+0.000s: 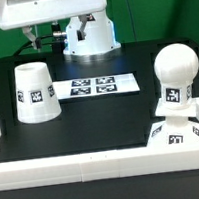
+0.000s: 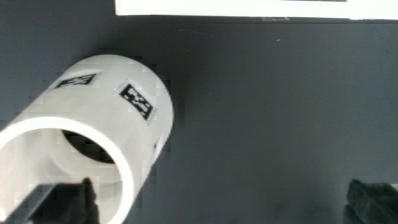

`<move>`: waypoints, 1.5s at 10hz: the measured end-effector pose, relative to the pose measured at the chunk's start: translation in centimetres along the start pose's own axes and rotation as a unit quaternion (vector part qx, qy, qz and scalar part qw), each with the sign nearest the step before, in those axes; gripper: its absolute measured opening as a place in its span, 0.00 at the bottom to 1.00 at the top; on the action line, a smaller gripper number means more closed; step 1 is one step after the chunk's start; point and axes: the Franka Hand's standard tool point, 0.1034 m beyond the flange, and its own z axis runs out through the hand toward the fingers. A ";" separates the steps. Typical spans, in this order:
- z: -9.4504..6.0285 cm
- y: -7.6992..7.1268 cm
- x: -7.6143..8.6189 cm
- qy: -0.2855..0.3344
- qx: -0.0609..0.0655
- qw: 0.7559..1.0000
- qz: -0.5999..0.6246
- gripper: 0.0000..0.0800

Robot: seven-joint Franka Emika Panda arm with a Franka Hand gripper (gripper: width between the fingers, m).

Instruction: Assemble lamp

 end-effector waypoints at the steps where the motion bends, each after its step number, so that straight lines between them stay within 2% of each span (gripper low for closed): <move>1: 0.1 0.1 0.0 0.000 0.000 1.000 -0.007 0.87; 3: 0.8 1.2 0.3 -0.006 -0.003 1.000 -0.030 0.87; 10: 4.5 2.9 0.9 -0.011 -0.021 0.998 -0.051 0.87; 13: 4.6 3.1 0.7 -0.014 -0.020 0.998 -0.051 0.86; 15: 4.6 3.1 0.7 -0.015 -0.020 0.998 -0.051 0.42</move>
Offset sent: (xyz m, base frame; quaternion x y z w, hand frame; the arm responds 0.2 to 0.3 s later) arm 0.0135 -0.0127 -0.0107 -0.0022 0.0173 -0.0382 0.9991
